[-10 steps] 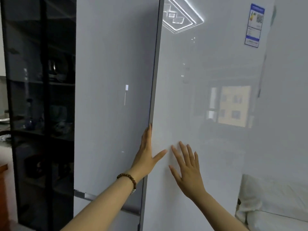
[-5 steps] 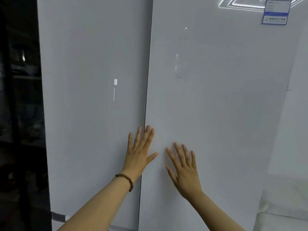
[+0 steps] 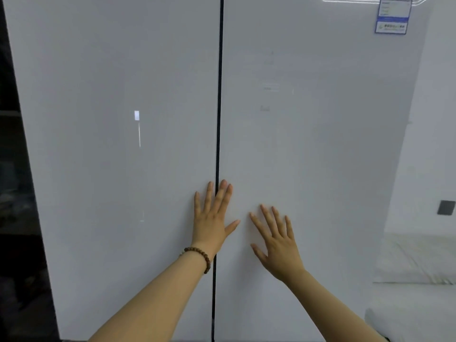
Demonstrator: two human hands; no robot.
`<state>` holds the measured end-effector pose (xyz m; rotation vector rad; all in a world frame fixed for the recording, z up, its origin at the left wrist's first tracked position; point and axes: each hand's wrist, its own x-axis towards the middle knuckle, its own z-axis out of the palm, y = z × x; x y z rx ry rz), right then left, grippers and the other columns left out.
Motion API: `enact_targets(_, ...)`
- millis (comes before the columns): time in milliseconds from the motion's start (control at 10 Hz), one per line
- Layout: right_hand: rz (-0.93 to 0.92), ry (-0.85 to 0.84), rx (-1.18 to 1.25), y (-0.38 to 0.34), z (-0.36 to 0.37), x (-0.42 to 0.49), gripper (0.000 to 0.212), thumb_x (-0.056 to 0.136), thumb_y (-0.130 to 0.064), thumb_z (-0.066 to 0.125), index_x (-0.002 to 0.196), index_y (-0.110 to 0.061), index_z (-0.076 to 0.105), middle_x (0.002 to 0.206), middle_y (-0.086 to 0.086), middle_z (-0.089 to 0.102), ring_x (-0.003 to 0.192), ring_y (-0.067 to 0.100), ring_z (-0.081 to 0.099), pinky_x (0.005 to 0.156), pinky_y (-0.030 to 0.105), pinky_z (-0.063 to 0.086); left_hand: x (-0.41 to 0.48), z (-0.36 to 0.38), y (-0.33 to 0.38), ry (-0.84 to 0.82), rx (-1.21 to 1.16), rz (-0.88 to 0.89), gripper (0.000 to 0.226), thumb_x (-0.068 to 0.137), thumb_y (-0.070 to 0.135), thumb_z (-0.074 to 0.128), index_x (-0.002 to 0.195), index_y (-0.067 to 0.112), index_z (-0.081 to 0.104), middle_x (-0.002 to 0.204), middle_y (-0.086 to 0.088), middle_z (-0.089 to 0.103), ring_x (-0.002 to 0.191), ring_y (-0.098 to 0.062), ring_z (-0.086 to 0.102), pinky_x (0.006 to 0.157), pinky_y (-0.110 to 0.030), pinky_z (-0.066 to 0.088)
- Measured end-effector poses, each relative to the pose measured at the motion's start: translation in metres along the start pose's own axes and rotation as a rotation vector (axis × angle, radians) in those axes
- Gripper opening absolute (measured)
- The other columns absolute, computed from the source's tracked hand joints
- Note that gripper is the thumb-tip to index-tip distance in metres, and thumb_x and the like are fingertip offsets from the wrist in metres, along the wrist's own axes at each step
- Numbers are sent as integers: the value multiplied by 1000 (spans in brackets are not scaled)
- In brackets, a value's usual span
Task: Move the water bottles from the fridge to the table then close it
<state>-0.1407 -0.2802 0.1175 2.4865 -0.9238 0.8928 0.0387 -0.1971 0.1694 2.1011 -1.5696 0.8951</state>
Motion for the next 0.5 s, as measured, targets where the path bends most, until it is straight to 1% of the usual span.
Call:
enact_targets(100, 28, -83, 56, -7, -31, -3, 82, 89, -45, 49, 147, -38, -9, 156, -7, -20, 144, 18, -21, 119, 49, 6, -5, -18, 4, -34, -31, 12, 78, 90, 61, 16, 144, 25, -26, 154, 4, -30, 142, -23, -25, 114, -49, -15)
enact_targets(200, 107, -20, 283, -26, -89, -1, 78, 90, -41, 53, 149, -37, 0, 158, -9, -14, 147, 18, -11, 119, 46, 12, -16, -38, 0, -61, -62, 10, 73, 95, 54, 22, 144, 26, -24, 155, 2, -24, 143, -23, -21, 113, -46, -16)
enact_targets(300, 159, 204, 606, -58, -180, -5, 68, 90, -37, 56, 147, -33, 19, 159, -9, 10, 146, 10, 10, 117, 36, 19, -36, -52, -11, -103, -59, -48, 71, 96, 53, 22, 143, 26, -25, 156, 0, -22, 144, -25, -19, 113, -47, -14)
enact_targets(400, 108, 466, 937, -95, -281, -27, 50, 92, -38, 53, 139, -28, 36, 146, -9, 39, 133, 3, 38, 109, 29, 34, -57, -65, -23, -111, -82, -77, 65, 92, 58, 8, 140, 28, -26, 155, 2, -23, 144, -25, -17, 113, -48, -17)
enact_targets(500, -102, 666, 1282, -115, -379, -72, 37, 89, -36, 45, 124, -24, 48, 127, -4, 57, 119, 12, 56, 98, 28, 44, -76, -87, -30, -88, -43, -117, 65, 86, 60, -4, 136, 29, -30, 154, 3, -24, 144, -24, -18, 106, -44, -27)
